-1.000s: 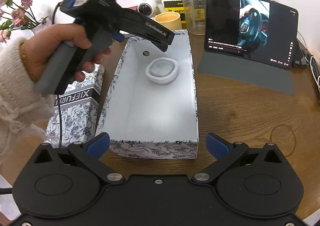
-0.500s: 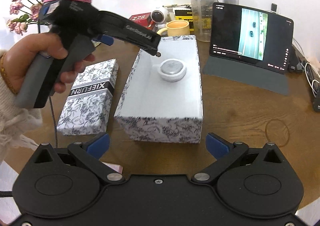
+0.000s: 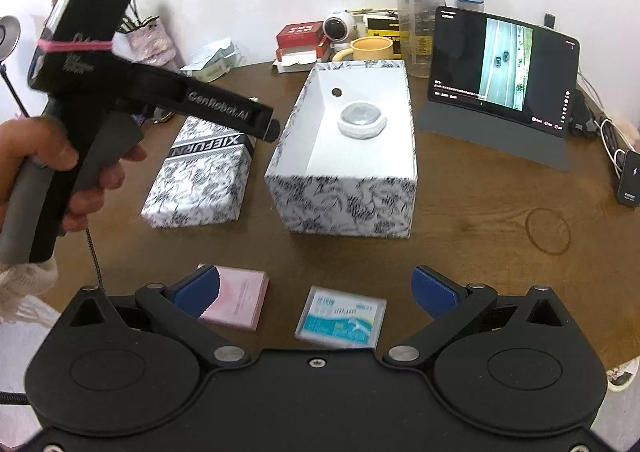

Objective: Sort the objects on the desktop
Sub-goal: 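Withdraw the left gripper up and away from the floral box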

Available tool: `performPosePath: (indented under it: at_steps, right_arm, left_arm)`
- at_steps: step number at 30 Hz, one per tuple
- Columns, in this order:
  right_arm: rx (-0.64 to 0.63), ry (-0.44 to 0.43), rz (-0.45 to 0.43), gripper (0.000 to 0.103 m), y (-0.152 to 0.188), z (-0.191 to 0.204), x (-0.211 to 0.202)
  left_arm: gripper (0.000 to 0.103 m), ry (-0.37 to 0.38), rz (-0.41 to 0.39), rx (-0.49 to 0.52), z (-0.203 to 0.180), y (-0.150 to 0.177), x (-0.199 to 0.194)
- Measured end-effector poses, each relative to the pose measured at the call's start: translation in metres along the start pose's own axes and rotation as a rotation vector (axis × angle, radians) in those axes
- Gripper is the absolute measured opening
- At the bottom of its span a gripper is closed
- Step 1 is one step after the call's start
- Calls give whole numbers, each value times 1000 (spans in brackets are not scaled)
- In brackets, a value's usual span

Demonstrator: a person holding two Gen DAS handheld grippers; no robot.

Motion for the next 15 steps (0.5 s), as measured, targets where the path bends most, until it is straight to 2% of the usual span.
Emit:
performPosePath:
  at_steps: [15]
  right_arm:
    - [-60, -29, 2, 103, 51, 24, -32]
  left_arm:
    - [103, -19, 15, -93, 2, 88, -64]
Point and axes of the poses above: each gripper's, at about its wrist camera, not at the fingertips, and x roughly the way its jaws point, z to its left, y to its underside, the point moved 3 cm from there along x, roughly the way its jaws point, and after that the axes turned 5 degrees about y, right-handed, at the moved point
